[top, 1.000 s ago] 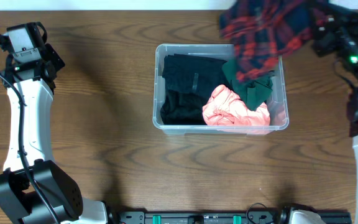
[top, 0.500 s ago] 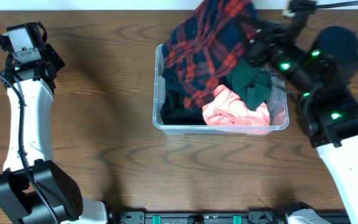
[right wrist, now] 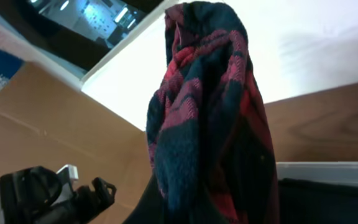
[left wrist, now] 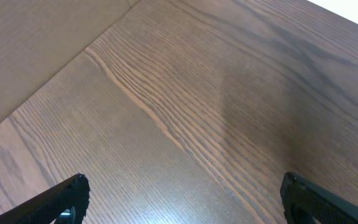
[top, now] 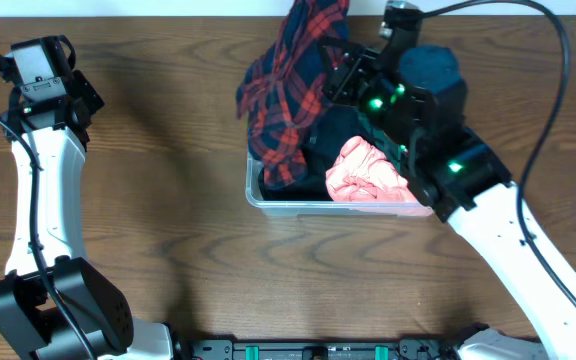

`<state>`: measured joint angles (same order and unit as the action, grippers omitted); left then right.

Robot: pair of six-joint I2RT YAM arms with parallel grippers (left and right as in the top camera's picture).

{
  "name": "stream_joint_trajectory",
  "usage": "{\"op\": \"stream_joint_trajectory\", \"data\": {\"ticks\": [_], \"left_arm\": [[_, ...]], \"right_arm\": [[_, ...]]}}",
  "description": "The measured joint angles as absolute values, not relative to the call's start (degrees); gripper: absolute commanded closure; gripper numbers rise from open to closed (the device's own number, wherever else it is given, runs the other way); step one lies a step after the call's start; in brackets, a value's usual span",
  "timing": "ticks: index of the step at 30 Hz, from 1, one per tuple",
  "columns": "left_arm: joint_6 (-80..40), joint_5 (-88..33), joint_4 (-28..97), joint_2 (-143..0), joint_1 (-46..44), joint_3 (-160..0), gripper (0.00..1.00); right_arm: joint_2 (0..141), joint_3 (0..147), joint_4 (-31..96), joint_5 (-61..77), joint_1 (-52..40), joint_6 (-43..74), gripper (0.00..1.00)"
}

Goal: Pack container
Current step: 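Lower the plaid shirt into the container over the other clothes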

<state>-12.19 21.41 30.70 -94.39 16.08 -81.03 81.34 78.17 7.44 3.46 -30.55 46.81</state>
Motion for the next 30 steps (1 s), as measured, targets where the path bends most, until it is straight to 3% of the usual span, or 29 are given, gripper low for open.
{"op": "stream_joint_trajectory", "data": {"ticks": [15, 30], "left_arm": [[-12.2, 21.4, 30.7, -94.4, 16.1, -81.0, 0.02], [-12.2, 21.4, 30.7, -94.4, 16.1, -81.0, 0.02]], "right_arm": [[82.1, 78.1, 16.6, 1.0, -30.9, 48.9, 0.99], [82.1, 78.1, 31.2, -4.8, -30.9, 41.9, 0.99]]}}
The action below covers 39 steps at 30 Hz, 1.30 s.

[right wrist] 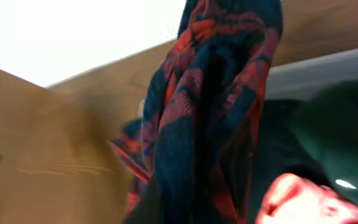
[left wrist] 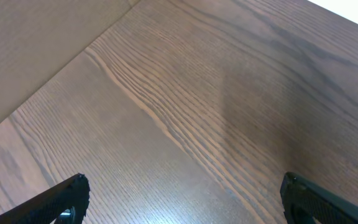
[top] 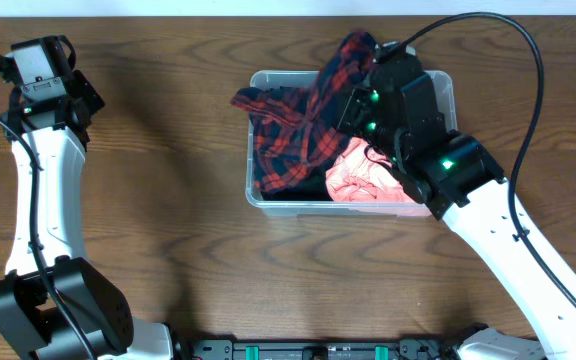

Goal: Pack container
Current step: 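Lower the plaid shirt into the container over the other clothes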

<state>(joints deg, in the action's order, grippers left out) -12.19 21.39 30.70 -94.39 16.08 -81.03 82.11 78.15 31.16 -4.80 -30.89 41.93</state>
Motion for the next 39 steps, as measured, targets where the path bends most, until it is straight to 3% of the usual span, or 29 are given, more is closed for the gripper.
{"op": "stream_joint_trajectory", "data": {"ticks": [19, 39], "left_arm": [[-12.2, 21.4, 30.7, -94.4, 16.1, -81.0, 0.02], [-12.2, 21.4, 30.7, -94.4, 16.1, -81.0, 0.02]], "right_arm": [[82.1, 78.1, 47.4, -14.2, -30.9, 30.7, 0.99], [82.1, 76.1, 48.4, -16.5, -26.6, 23.3, 0.99]]}}
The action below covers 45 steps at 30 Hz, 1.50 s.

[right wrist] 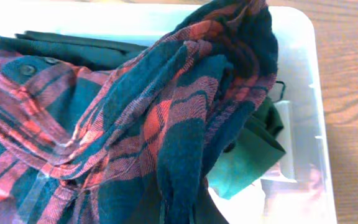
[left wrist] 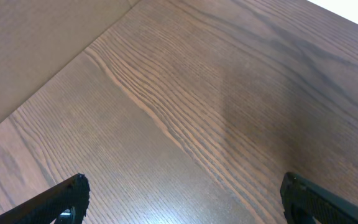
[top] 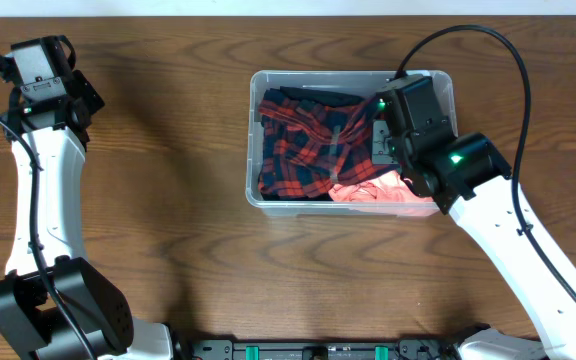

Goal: Pack container
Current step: 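Lower the plaid shirt into the container over the other clothes, then press the plaid shirt down along the container's right side with the right gripper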

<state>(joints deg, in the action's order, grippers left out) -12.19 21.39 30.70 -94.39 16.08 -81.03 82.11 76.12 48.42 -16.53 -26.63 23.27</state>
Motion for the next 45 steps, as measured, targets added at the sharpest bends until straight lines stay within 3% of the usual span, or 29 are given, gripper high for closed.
{"op": "stream_joint_trajectory", "data": {"ticks": [24, 25, 26, 29, 32, 34, 40, 43, 45], "left_arm": [[-12.2, 21.4, 30.7, -94.4, 16.1, -81.0, 0.02], [-12.2, 21.4, 30.7, -94.4, 16.1, -81.0, 0.02], [-12.2, 21.4, 30.7, -94.4, 16.1, -81.0, 0.02], [-12.2, 21.4, 30.7, -94.4, 16.1, -81.0, 0.02], [-12.2, 21.4, 30.7, -94.4, 16.1, -81.0, 0.02], [-12.2, 21.4, 30.7, -94.4, 16.1, -81.0, 0.02], [-12.2, 21.4, 30.7, -94.4, 16.1, -81.0, 0.02], [-12.2, 21.4, 30.7, -94.4, 16.1, -81.0, 0.02], [-12.2, 21.4, 30.7, -94.4, 16.1, -81.0, 0.02]], "right_arm": [[82.1, 71.7, 48.6, -17.6, -20.1, 22.0, 0.99], [82.1, 71.7, 48.6, -17.6, -19.8, 22.0, 0.93], [82.1, 71.7, 48.6, -17.6, -19.5, 21.8, 0.74], [82.1, 71.7, 48.9, -18.0, -19.1, 21.7, 0.32], [82.1, 71.7, 49.0, -18.1, -19.1, 21.5, 0.16], [82.1, 71.7, 49.1, -18.0, -19.1, 21.3, 0.09], [82.1, 71.7, 49.0, -18.0, -19.1, 21.0, 0.04], [82.1, 71.7, 47.7, -18.0, -19.1, 20.7, 0.04], [82.1, 71.6, 45.9, -18.0, -19.1, 20.2, 0.12]]}}
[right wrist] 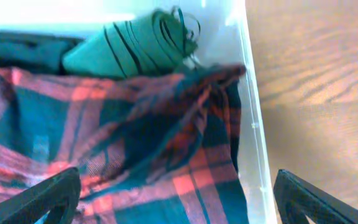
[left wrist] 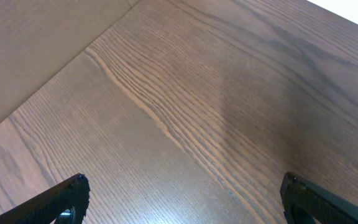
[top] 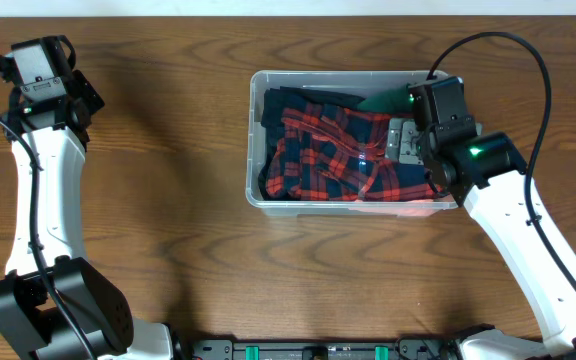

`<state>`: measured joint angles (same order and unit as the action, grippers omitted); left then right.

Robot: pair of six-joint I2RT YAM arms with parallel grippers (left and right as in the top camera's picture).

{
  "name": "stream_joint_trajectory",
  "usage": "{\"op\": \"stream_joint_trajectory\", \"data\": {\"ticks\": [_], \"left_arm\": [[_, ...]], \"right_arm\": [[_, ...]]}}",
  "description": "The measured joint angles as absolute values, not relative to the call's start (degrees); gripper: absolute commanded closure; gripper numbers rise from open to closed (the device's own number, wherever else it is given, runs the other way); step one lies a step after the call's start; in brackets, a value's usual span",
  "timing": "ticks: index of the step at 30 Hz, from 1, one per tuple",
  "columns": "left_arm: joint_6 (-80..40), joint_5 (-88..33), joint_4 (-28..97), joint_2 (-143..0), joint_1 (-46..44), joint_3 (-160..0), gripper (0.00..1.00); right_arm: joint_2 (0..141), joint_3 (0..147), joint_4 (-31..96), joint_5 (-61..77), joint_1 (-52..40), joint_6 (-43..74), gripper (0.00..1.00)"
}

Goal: Pack container
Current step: 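Press the plaid shirt down along the container's right side with the right gripper, then push and tuck the plaid shirt down toward the container's center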

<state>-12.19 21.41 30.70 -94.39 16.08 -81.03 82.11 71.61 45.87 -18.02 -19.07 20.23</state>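
Note:
The clear plastic container [top: 253, 140] stands at the table's middle right. A red and navy plaid shirt [top: 338, 155] lies spread across its inside, and a folded green garment [top: 388, 100] shows at its back right corner [right wrist: 135, 46]. My right gripper [right wrist: 176, 202] is open over the container's right side, its fingers wide apart above the plaid shirt [right wrist: 104, 137] and holding nothing. My left gripper [left wrist: 182, 199] hangs open over bare wood at the far left, its arm [top: 43, 90] well away from the container.
The container's right wall [right wrist: 253, 137] runs under my right gripper, with bare wooden table [top: 168, 250] beyond it. A pink edge [top: 413, 205] peeks out below the shirt at the container's front right.
My right gripper has let go of the plaid shirt and now stands open. It has shifted toward the container's right side. The shirt lies flatter, covering most of the pink garment.
At first my right gripper held the plaid shirt bunched high over the container's back left. Then the shirt hung lower, partly inside, and later draped across the contents while still gripped. Now it lies released inside. My left arm stayed still throughout.

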Motion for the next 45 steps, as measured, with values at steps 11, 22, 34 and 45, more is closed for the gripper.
{"op": "stream_joint_trajectory", "data": {"ticks": [11, 22, 34, 45], "left_arm": [[-12.2, 21.4, 30.7, -94.4, 16.1, -81.0, 0.02], [-12.2, 21.4, 30.7, -94.4, 16.1, -81.0, 0.02], [-12.2, 21.4, 30.7, -94.4, 16.1, -81.0, 0.02], [-12.2, 21.4, 30.7, -94.4, 16.1, -81.0, 0.02]], "right_arm": [[84.6, 71.6, 34.6, -18.0, -18.8, 13.4, 0.69], [99.1, 71.6, 34.3, -18.3, -17.5, 12.3, 0.68], [103.0, 72.9, 33.8, -18.9, -17.6, 11.8, 0.83], [87.4, 73.8, 31.9, -8.6, -17.9, 11.6, 0.23]]}}
